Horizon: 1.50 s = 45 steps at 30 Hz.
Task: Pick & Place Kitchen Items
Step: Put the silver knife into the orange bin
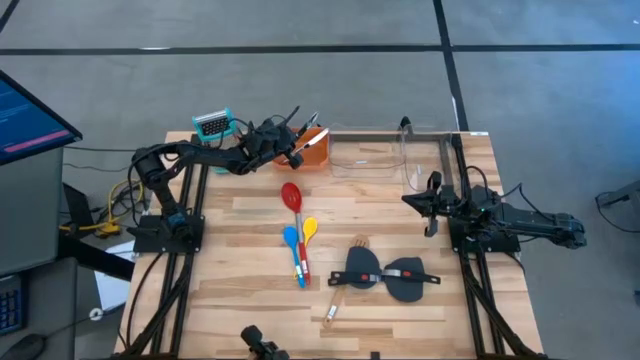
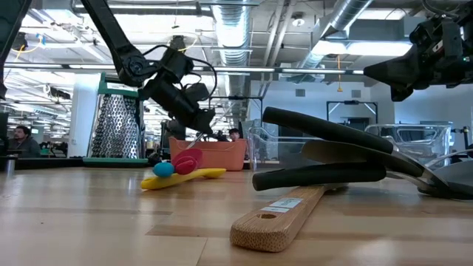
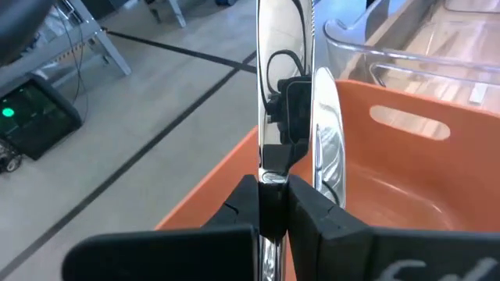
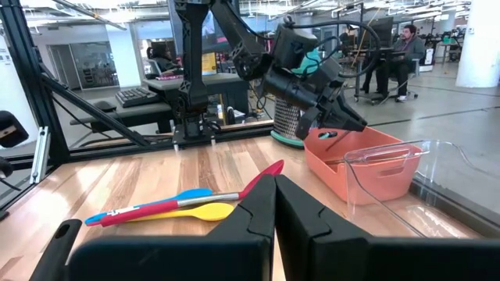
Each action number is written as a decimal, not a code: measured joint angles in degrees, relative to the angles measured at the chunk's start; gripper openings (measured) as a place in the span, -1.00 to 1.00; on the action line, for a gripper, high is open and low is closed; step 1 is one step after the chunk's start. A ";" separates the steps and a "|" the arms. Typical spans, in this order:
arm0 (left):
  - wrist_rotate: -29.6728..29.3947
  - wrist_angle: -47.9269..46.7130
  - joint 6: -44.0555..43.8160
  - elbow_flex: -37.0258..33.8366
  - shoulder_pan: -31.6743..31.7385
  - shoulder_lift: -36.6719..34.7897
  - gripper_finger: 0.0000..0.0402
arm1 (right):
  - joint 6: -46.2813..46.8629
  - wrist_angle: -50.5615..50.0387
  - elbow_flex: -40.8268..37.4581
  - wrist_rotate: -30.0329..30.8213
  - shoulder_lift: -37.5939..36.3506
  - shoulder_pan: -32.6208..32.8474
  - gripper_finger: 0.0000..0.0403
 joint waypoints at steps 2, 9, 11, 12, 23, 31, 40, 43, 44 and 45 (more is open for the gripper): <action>0.00 0.23 -0.07 0.00 0.00 0.00 -0.96 | 0.00 0.00 -0.01 0.00 0.00 0.00 -1.00; 2.65 0.00 -3.69 0.00 1.39 0.00 -0.96 | 0.01 0.00 0.00 0.00 -0.01 0.00 -1.00; 5.20 -0.10 -6.14 0.00 2.19 0.00 -0.96 | 0.00 0.00 -0.01 0.00 0.01 0.00 -1.00; 6.17 -0.34 -7.24 0.00 2.58 0.00 -0.96 | 0.01 0.00 0.00 0.00 -0.01 0.00 -1.00; 7.37 -2.45 -8.39 0.00 3.85 -0.02 -0.96 | 0.02 0.00 0.00 0.00 0.00 0.00 -1.00; 7.37 -5.57 -8.10 0.00 3.85 -0.04 -0.96 | 0.02 0.00 0.00 0.00 0.01 0.00 -1.00; 7.34 -5.55 -8.02 0.00 3.85 -0.08 -0.93 | 0.02 0.00 0.00 0.00 -0.01 0.02 -1.00; 7.34 -5.55 -8.01 0.00 3.85 -0.09 -0.86 | 0.02 0.00 -0.01 0.00 0.00 0.02 -1.00; 7.33 -5.55 -8.02 0.00 3.85 -0.09 -0.83 | 0.02 0.00 0.00 0.00 0.00 0.02 -1.00; 7.32 -5.55 -8.02 0.00 3.85 -0.09 -0.79 | 0.02 0.00 -0.01 0.00 -0.01 0.02 -1.00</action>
